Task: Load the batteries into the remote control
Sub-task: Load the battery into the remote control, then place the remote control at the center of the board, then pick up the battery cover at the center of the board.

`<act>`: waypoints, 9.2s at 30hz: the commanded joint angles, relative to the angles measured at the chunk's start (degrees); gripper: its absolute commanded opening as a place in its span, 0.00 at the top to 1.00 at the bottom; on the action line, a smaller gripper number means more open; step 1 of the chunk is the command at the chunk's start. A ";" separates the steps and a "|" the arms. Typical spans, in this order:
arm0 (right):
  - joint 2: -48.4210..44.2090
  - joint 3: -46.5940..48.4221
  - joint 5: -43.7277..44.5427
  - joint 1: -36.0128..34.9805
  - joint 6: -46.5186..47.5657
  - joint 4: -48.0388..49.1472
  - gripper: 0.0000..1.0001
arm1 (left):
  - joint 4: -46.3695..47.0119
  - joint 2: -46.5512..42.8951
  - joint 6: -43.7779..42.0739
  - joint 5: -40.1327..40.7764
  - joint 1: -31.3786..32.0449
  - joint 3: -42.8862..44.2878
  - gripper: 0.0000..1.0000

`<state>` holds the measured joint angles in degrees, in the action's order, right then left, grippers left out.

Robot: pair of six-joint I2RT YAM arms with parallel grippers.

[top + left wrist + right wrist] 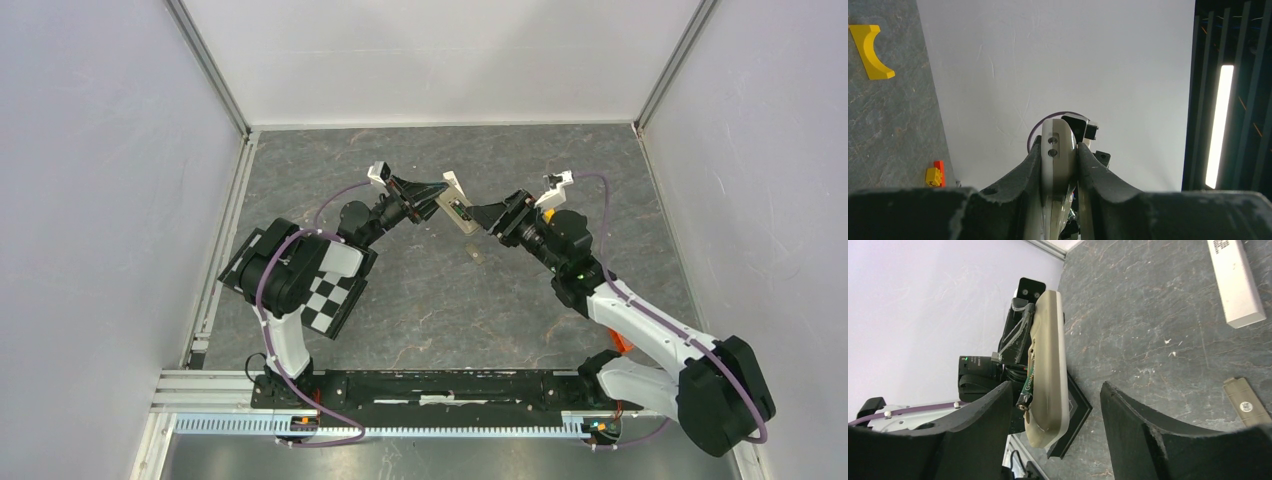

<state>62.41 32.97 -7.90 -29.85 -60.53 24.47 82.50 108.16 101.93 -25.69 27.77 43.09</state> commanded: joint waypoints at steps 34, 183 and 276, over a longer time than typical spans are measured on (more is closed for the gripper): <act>6.36 -0.28 -5.41 0.13 -4.23 8.40 0.59 | 4.29 -2.86 -0.24 -1.02 1.91 0.30 0.98; 14.63 9.51 7.54 -0.81 62.45 -23.57 0.15 | -39.45 -22.93 -40.24 -8.37 -7.49 -4.50 0.98; 47.60 37.62 18.02 -3.64 2.82 -46.83 0.80 | -95.16 -34.52 -54.16 40.55 5.37 -0.94 0.00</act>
<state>108.53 68.58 9.45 -33.28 -55.77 -19.90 -13.21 75.22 50.43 11.90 33.15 42.57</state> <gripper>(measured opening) 0.206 0.993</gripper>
